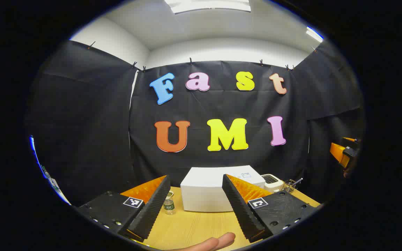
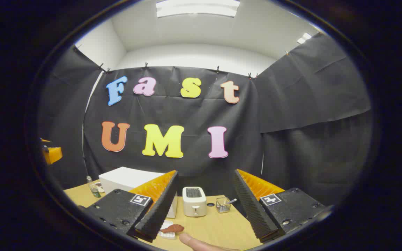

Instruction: Open the microwave oven with the left hand, put the food in, and close the microwave oven.

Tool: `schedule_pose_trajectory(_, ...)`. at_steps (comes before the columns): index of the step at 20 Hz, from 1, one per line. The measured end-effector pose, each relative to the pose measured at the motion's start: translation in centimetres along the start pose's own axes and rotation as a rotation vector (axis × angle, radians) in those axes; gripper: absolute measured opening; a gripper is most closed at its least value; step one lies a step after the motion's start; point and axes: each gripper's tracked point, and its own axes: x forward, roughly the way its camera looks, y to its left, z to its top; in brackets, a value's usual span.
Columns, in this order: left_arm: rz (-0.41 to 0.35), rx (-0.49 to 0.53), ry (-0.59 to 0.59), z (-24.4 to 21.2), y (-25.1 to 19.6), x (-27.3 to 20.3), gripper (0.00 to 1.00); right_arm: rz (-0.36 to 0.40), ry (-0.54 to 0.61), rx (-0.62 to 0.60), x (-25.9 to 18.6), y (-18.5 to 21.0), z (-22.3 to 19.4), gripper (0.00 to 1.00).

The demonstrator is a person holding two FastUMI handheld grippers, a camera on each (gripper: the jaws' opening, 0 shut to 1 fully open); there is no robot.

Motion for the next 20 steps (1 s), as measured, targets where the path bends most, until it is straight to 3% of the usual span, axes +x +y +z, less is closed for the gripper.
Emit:
schedule_pose_trajectory(2,0.004,0.003,0.01,-0.2,-0.1,-0.2,0.82,-0.003,0.016,0.005,0.1,-0.1,-0.4,0.99)
schedule_pose_trajectory(3,0.003,-0.001,0.016,-0.3,-0.2,-0.4,0.93,-0.003,0.026,0.01,0.1,-0.2,-0.6,0.99)
schedule_pose_trajectory(8,0.001,-0.004,0.031,-0.7,-0.4,-0.5,0.93,-0.005,0.034,0.068,0.1,-0.9,-0.5,0.99)
schedule_pose_trajectory(11,0.002,-0.011,0.035,-0.6,-0.3,-0.9,0.93,-0.03,0.022,0.044,0.5,-1.8,-0.6,0.99)
schedule_pose_trajectory(20,-0.033,-0.024,0.026,-0.9,-3.0,-0.4,0.93,-0.007,0.037,0.042,0.6,-2.0,-1.3,0.99)
